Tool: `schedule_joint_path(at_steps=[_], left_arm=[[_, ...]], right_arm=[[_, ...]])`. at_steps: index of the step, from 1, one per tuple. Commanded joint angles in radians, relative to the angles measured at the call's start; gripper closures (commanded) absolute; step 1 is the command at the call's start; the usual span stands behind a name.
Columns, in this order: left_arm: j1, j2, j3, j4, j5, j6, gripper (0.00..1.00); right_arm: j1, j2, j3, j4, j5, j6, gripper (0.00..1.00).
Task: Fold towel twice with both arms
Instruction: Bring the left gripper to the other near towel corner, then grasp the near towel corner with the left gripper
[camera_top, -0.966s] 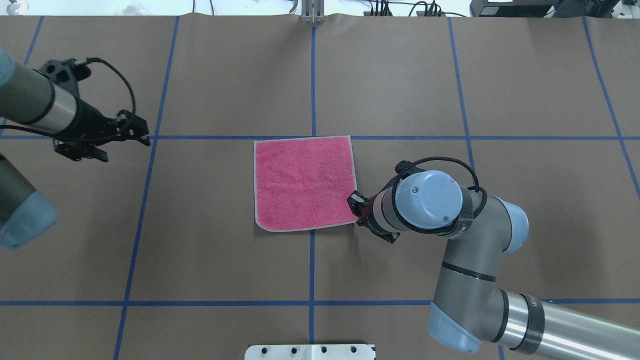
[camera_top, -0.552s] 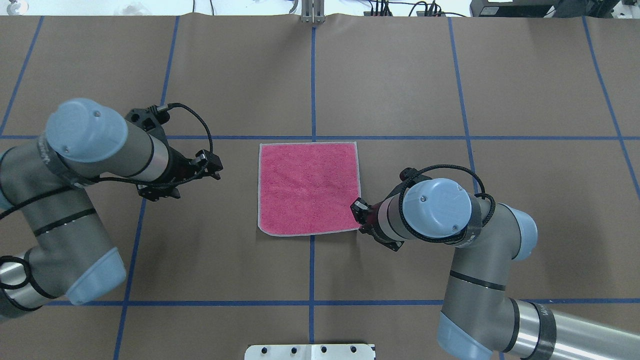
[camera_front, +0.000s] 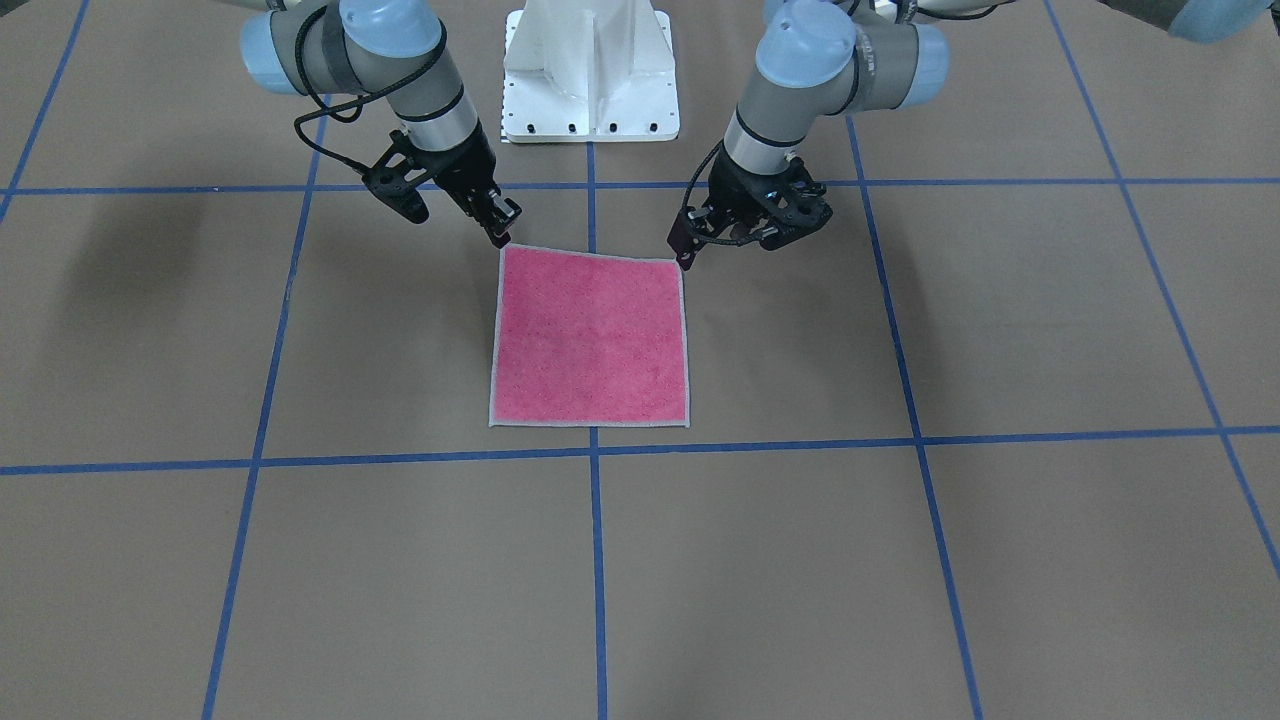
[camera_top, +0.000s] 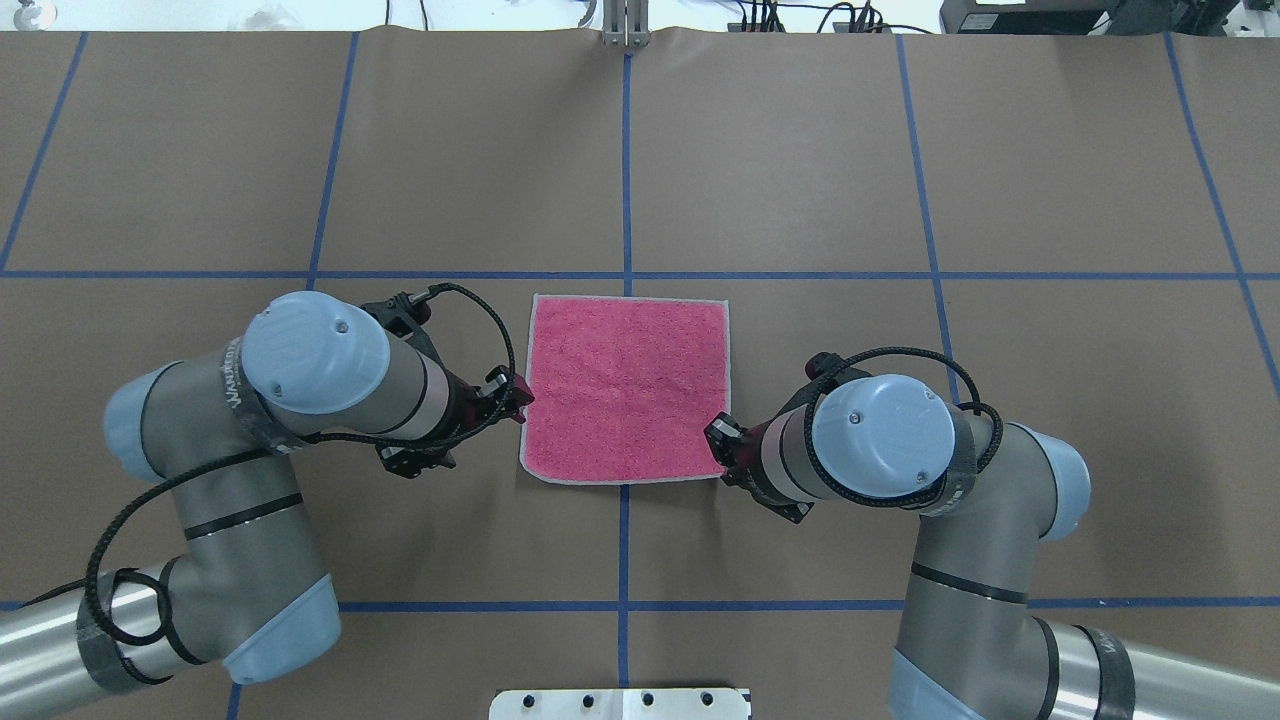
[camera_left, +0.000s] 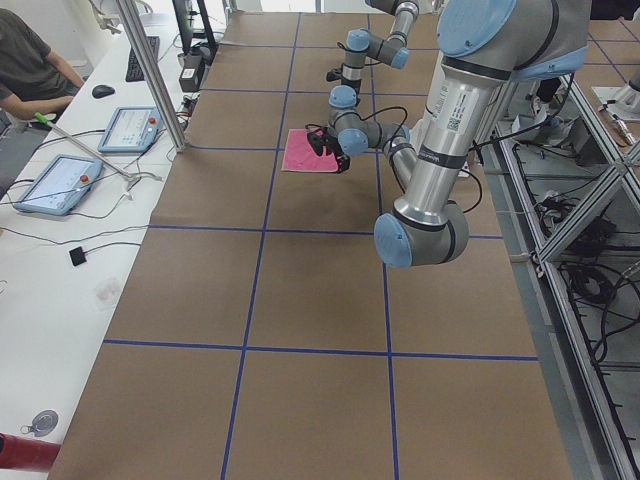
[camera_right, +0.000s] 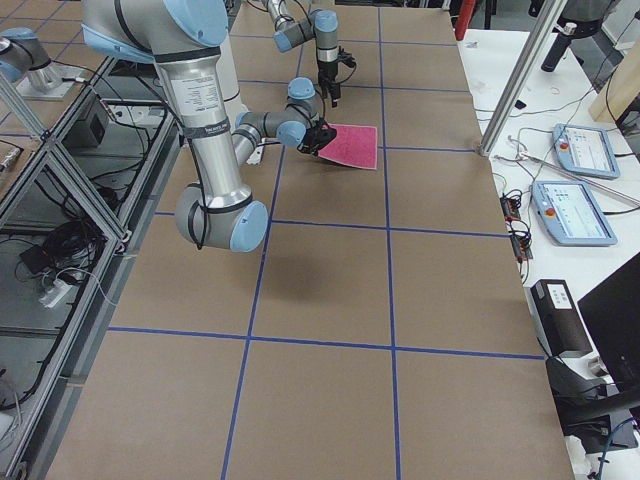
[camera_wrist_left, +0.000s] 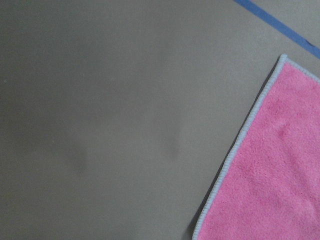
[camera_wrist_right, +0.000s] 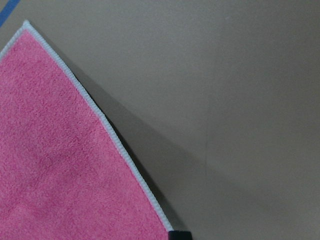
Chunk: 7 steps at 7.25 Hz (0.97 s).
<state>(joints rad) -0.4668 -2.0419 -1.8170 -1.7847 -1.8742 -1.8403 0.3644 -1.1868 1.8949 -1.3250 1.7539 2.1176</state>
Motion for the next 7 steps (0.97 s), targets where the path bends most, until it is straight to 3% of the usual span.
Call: schedule_joint_path(at_steps=[1, 2, 4, 7], left_arm=[[0.013, -0.058, 0.068, -0.004, -0.002, -0.042, 0.19], [0.022, -0.058, 0.073, -0.004, -0.002, -0.046, 0.21], [0.048, -0.058, 0.071, -0.002, 0.0, -0.069, 0.36], [0.06, -0.055, 0.076, -0.001, 0.0, -0.089, 0.43]], right_arm=[[-0.002, 0.001, -0.002, -0.011, 0.001, -0.001, 1.0], [-0.005, 0.001, -0.007, -0.011, 0.003, -0.002, 1.0], [-0.009, 0.001, -0.007, -0.011, 0.004, -0.002, 1.0], [-0.012, 0.001, -0.01, -0.011, 0.004, -0.004, 1.0]])
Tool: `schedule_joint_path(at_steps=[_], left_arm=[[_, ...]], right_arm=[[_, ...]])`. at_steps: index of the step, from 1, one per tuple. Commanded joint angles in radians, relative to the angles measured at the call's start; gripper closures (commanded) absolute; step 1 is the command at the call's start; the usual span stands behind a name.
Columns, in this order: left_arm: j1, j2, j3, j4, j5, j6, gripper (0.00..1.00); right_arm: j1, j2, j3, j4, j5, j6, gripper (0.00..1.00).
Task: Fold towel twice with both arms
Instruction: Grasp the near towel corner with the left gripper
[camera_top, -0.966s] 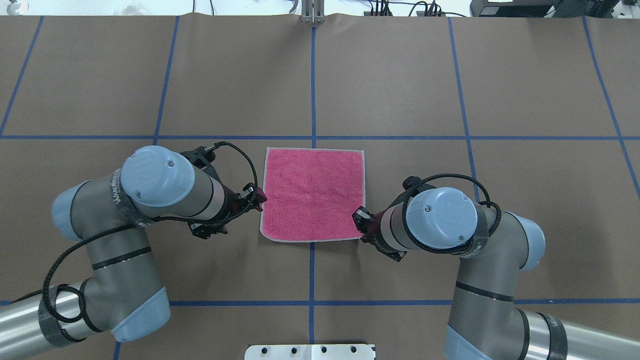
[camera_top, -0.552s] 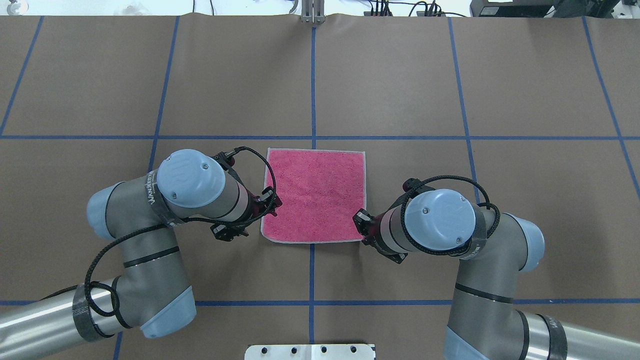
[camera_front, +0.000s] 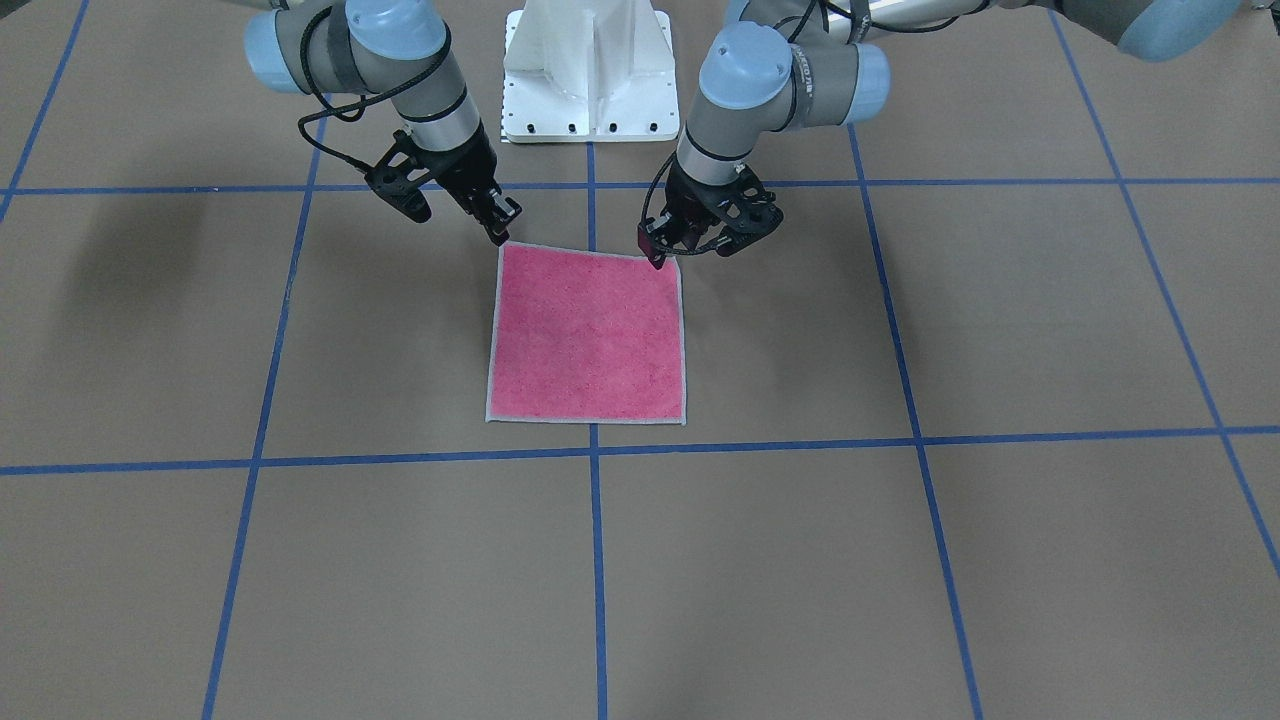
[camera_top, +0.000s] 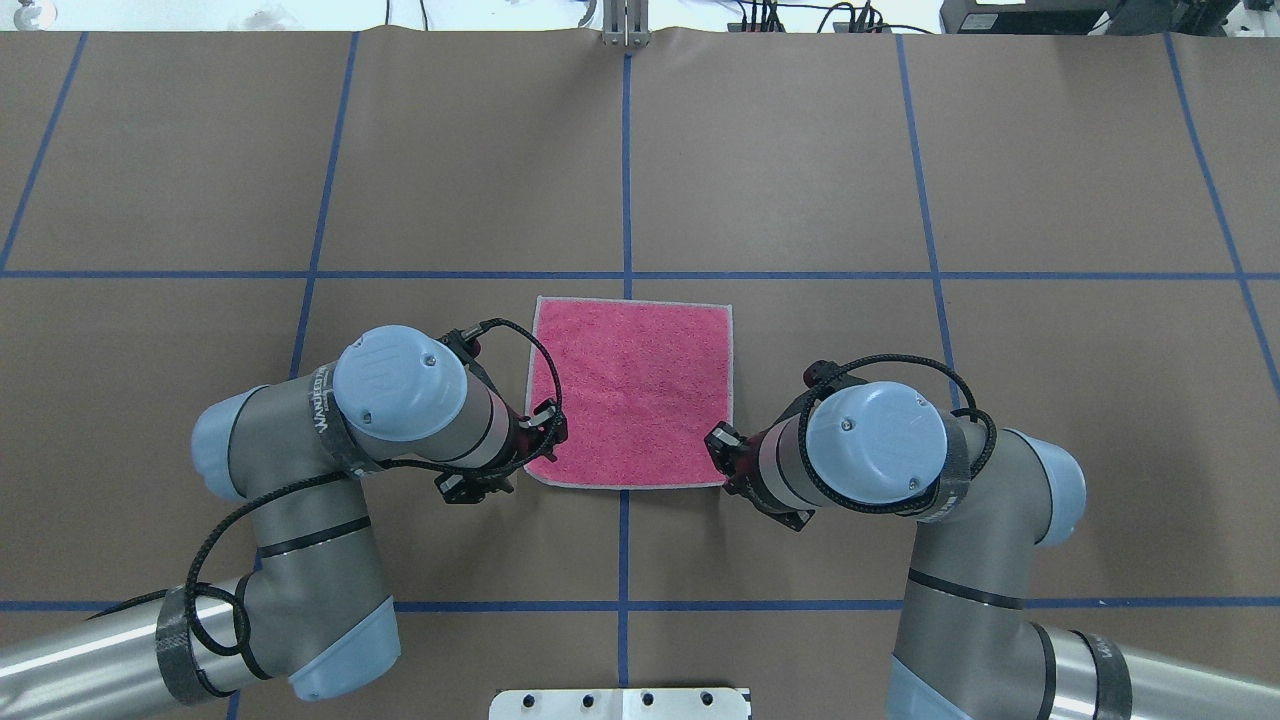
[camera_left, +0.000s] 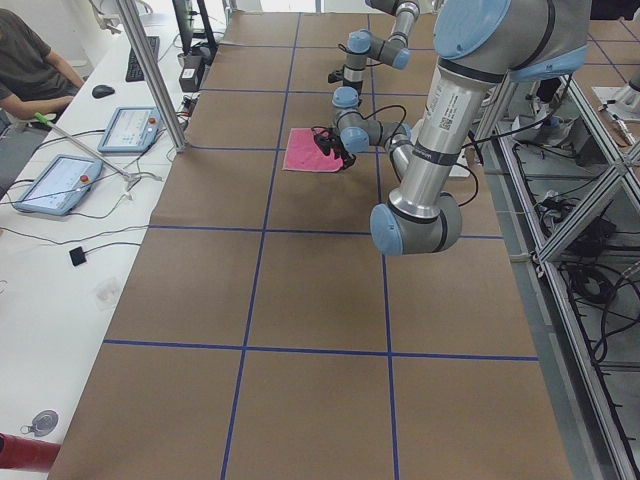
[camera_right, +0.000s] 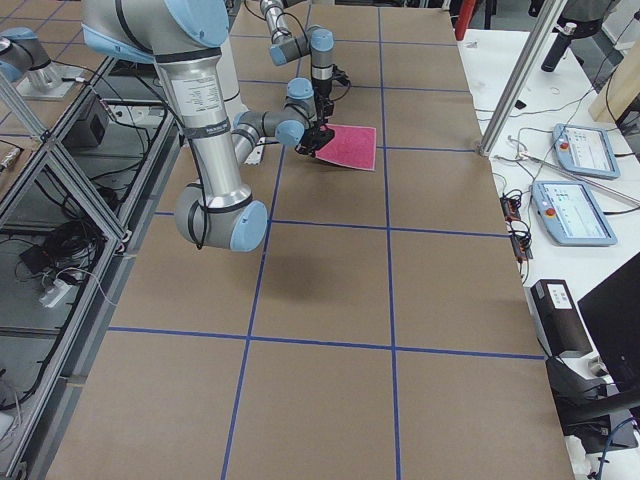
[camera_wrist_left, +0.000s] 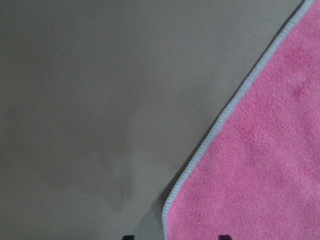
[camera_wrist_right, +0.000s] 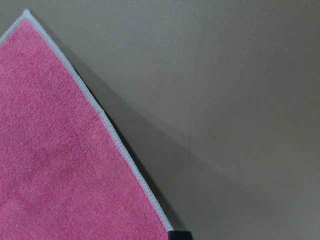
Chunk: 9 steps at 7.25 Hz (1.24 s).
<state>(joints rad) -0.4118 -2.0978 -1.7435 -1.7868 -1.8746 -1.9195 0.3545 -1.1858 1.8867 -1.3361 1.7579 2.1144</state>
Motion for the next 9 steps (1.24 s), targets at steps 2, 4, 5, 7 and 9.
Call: schedule_joint_path(at_steps=[2, 4, 5, 7, 9], left_arm=[[0.007, -0.001, 0.004, 0.003, 0.0, -0.012, 0.54], [0.007, 0.001, 0.005, 0.003, 0.0, -0.015, 0.57], [0.007, 0.001, 0.005, 0.004, 0.0, -0.015, 0.59], [0.007, 0.001, 0.005, 0.004, 0.003, -0.015, 0.61], [0.007, 0.001, 0.005, 0.004, 0.003, -0.024, 0.9]], right_arm=[[-0.002, 0.0, -0.001, 0.0, 0.0, -0.001, 1.0], [-0.002, -0.003, -0.001, 0.0, 0.0, -0.001, 1.0], [-0.002, -0.003, -0.001, 0.0, 0.0, -0.001, 1.0], [-0.002, -0.005, -0.001, 0.0, 0.0, -0.001, 1.0], [-0.002, -0.005, 0.0, 0.0, 0.0, -0.001, 1.0]])
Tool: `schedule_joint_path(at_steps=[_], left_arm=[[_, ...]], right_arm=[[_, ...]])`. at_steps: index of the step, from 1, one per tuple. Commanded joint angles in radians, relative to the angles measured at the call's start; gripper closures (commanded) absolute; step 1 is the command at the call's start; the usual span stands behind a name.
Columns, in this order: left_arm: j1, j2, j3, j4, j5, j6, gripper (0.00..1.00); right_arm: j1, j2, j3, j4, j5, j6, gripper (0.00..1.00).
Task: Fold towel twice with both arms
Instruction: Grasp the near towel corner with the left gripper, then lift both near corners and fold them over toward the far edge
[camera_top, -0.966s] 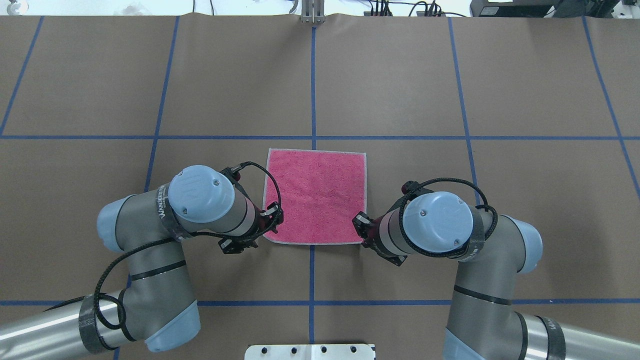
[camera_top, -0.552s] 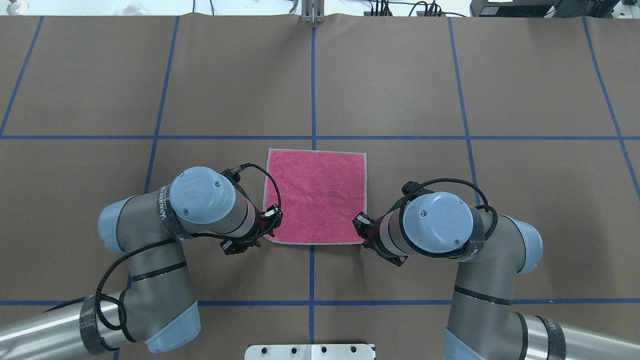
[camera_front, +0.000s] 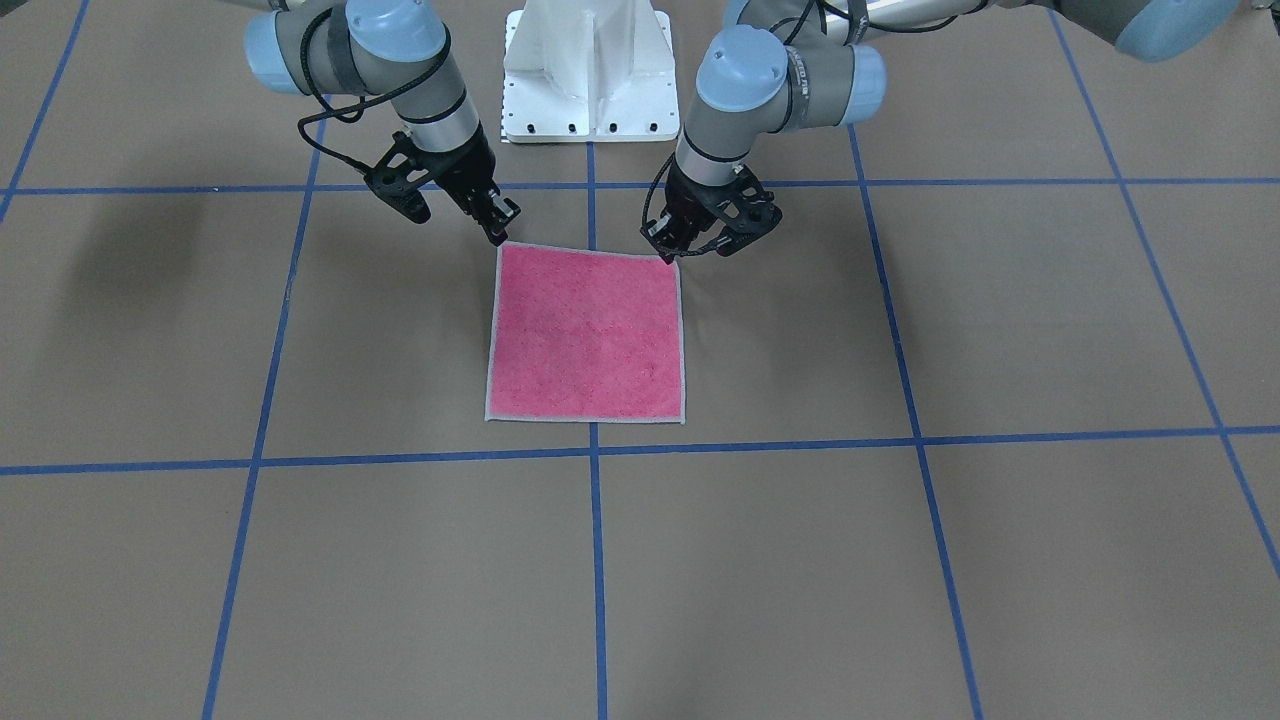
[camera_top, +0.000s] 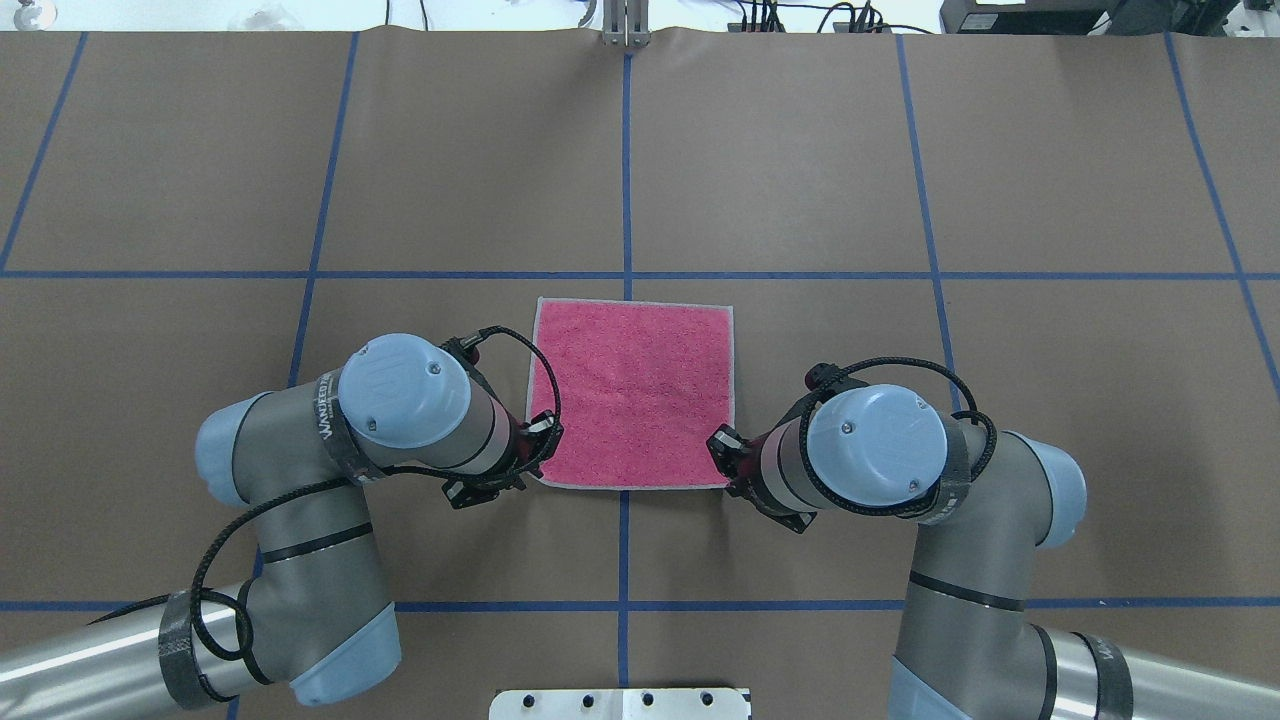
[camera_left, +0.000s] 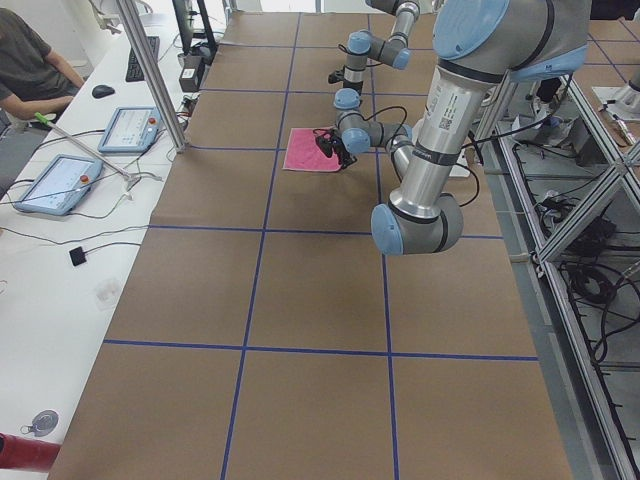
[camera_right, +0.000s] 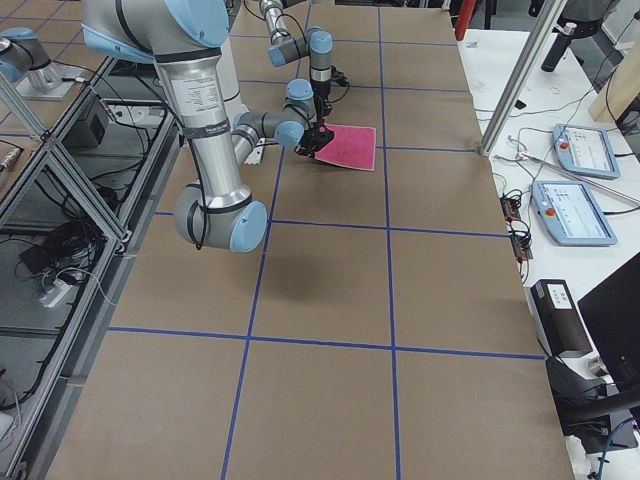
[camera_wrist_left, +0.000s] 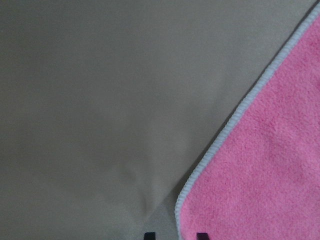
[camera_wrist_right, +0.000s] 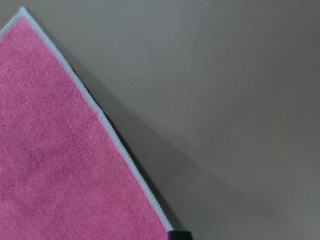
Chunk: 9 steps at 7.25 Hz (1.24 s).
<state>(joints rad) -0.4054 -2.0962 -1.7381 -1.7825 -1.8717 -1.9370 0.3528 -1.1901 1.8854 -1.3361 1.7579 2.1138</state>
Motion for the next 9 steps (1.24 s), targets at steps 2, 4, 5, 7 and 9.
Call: schedule_joint_path(at_steps=[2, 4, 5, 7, 9], left_arm=[[-0.001, -0.001, -0.001, 0.002, 0.0, -0.017, 1.0], [-0.003, -0.002, -0.03, 0.003, -0.003, -0.019, 1.0], [-0.007, -0.001, -0.075, 0.003, -0.004, -0.037, 1.0], [-0.038, -0.004, -0.075, 0.003, -0.003, -0.042, 1.0], [-0.078, -0.019, -0.054, 0.003, -0.003, -0.033, 1.0]], right_arm=[[-0.002, 0.0, 0.001, 0.0, 0.0, 0.0, 1.0], [0.0, 0.0, 0.003, 0.0, 0.0, 0.0, 1.0], [0.012, 0.003, 0.011, 0.0, 0.006, -0.002, 1.0], [0.079, 0.006, -0.002, -0.002, 0.078, -0.011, 1.0], [0.135, 0.039, -0.052, 0.005, 0.086, -0.025, 1.0]])
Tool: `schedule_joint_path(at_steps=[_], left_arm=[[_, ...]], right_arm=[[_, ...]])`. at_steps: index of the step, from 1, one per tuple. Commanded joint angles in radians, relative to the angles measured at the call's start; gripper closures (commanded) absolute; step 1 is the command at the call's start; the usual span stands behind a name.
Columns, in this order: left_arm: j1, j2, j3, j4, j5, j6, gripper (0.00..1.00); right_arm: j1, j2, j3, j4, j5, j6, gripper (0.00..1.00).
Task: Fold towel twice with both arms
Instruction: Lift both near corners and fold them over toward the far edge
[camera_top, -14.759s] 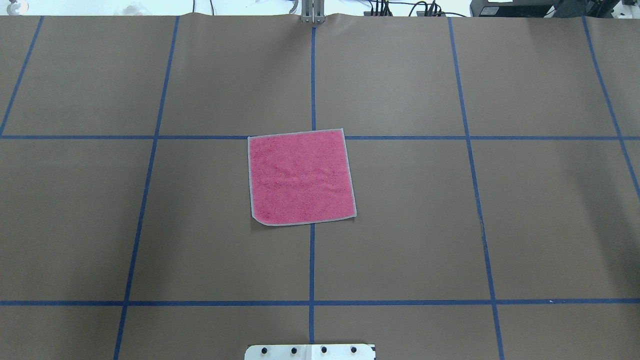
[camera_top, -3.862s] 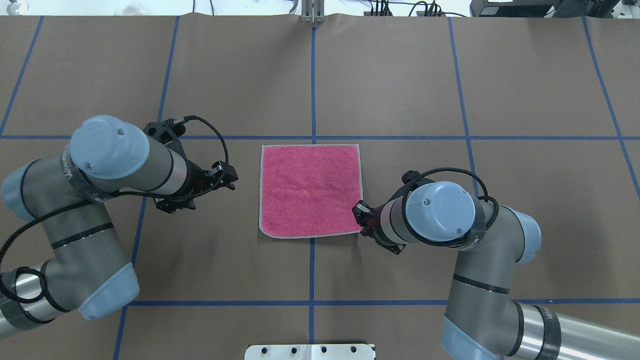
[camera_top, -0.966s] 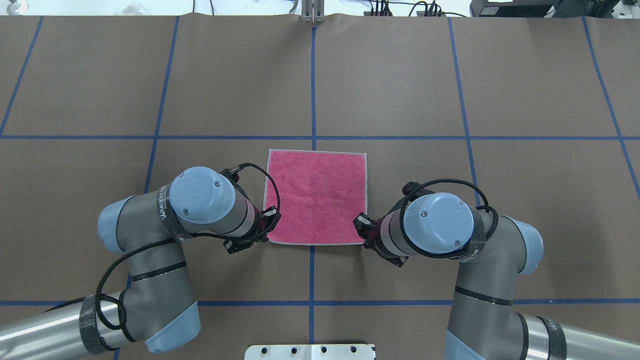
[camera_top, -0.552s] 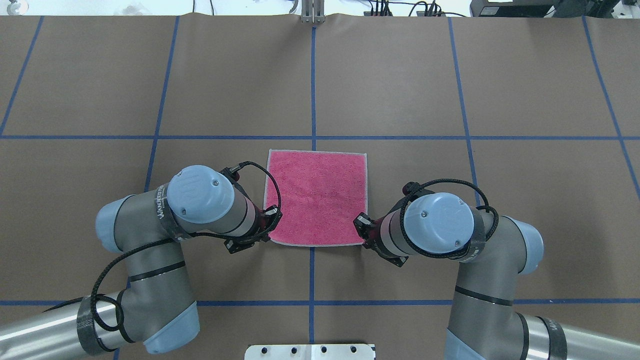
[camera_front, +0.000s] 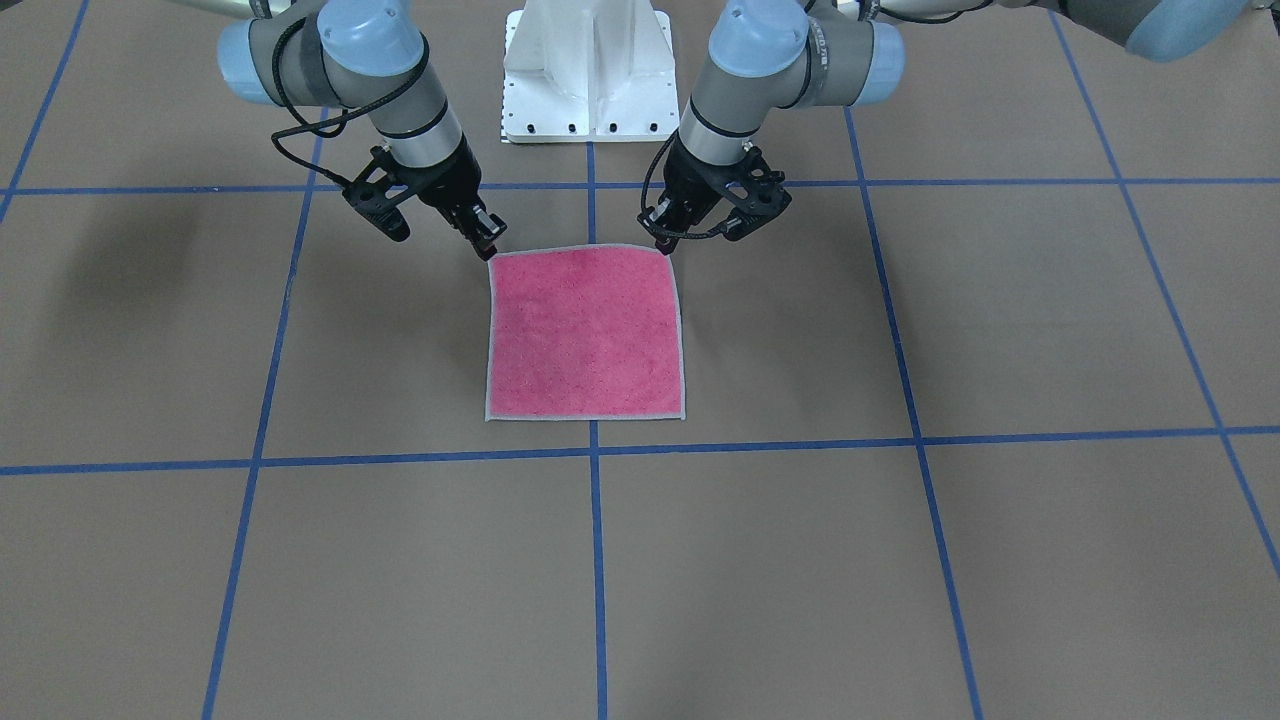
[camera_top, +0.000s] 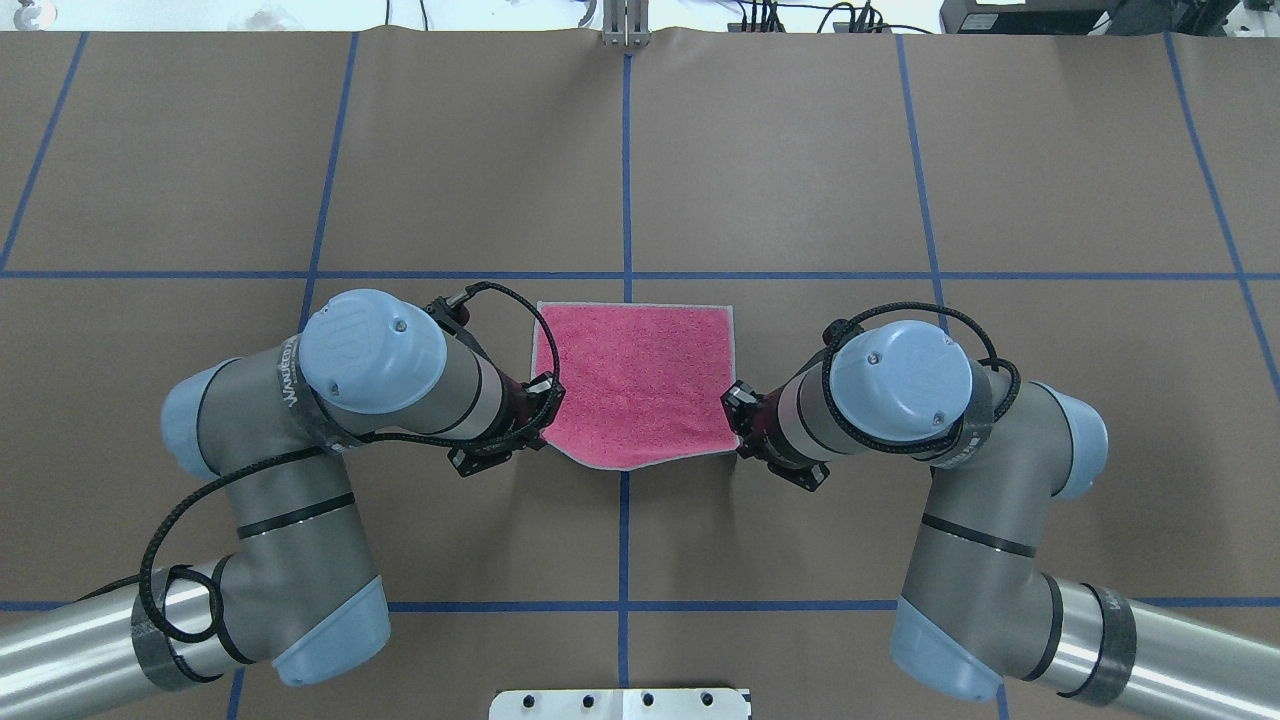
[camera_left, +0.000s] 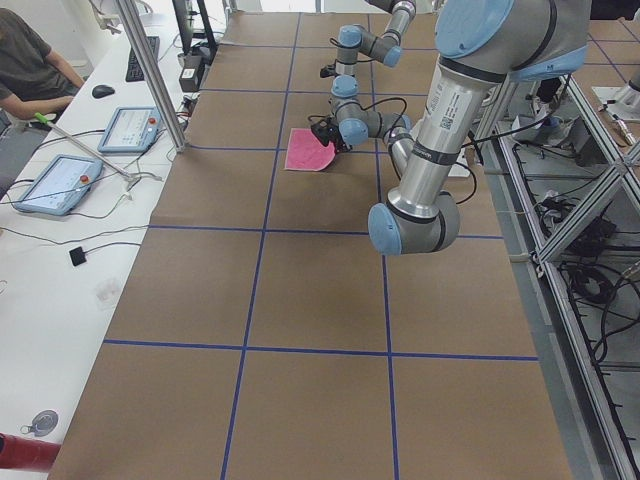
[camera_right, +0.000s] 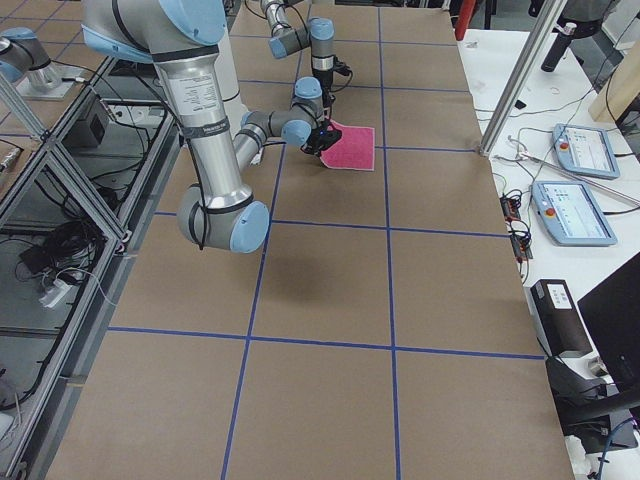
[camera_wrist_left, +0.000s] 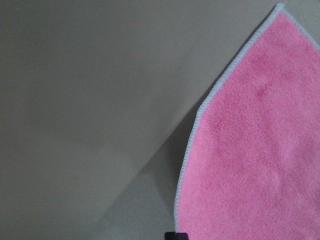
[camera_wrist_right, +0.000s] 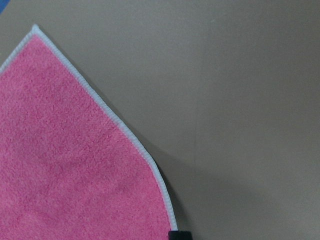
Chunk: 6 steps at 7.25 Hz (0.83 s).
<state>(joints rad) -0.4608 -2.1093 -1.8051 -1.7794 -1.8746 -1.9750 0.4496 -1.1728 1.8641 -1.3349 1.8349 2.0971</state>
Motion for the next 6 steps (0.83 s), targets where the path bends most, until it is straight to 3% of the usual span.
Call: schedule_joint_path(at_steps=[1, 6], left_arm=[[-0.033, -0.015, 0.039, -0.009, -0.001, 0.011, 1.0], [-0.104, -0.096, 0.173, -0.018, -0.001, 0.016, 1.0]], right_arm=[[0.059, 0.06, -0.074, 0.003, 0.012, -0.017, 1.0], [0.113, 0.136, -0.177, 0.006, 0.015, -0.043, 1.0]])
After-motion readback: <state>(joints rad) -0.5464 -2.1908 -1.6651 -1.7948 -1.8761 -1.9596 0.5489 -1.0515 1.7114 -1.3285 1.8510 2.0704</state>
